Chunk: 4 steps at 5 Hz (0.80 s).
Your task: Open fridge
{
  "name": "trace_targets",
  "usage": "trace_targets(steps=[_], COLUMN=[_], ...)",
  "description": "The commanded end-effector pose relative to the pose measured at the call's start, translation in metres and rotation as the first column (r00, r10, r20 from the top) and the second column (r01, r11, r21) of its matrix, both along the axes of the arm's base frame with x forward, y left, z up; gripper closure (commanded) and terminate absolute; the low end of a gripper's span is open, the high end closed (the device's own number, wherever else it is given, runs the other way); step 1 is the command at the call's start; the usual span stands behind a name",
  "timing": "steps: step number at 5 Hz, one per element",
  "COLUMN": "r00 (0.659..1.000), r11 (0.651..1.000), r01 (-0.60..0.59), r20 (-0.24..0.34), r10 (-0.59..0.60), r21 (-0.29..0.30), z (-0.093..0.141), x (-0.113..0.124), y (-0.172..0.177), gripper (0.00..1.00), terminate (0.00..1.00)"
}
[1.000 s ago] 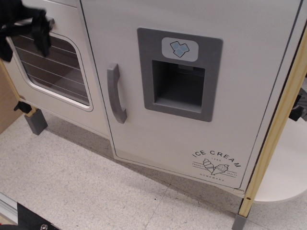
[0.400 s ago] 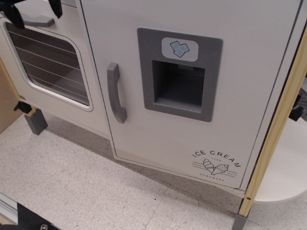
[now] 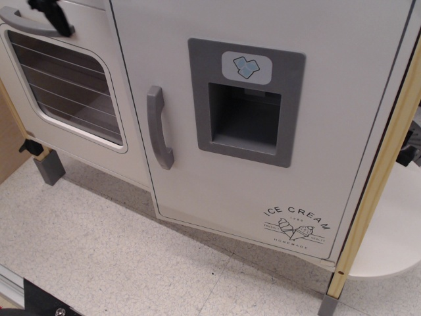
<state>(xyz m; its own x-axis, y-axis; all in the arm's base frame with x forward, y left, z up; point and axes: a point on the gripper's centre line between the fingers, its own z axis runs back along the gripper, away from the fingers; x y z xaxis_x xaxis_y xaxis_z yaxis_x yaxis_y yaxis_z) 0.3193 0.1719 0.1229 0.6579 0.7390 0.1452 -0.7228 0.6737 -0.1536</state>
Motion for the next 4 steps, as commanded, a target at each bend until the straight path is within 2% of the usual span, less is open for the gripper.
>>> trace_targets(steps=[1,2,4], r00=[0.993,0.984,0.935], r11=[0.995,0.986,0.936], r01=[0.090,0.163,0.349], r20=[0.079,0.072,0.043], r10=[-0.092,-0.165,-0.351], r21=[0.035,0.041,0.049], z=[0.036,0.040,0.045], x=[-0.026,-0.052,-0.098], y=[-0.010,-0.012,-0.030], gripper=[0.00,0.00,0.00], terminate=[0.00,0.00,0.00])
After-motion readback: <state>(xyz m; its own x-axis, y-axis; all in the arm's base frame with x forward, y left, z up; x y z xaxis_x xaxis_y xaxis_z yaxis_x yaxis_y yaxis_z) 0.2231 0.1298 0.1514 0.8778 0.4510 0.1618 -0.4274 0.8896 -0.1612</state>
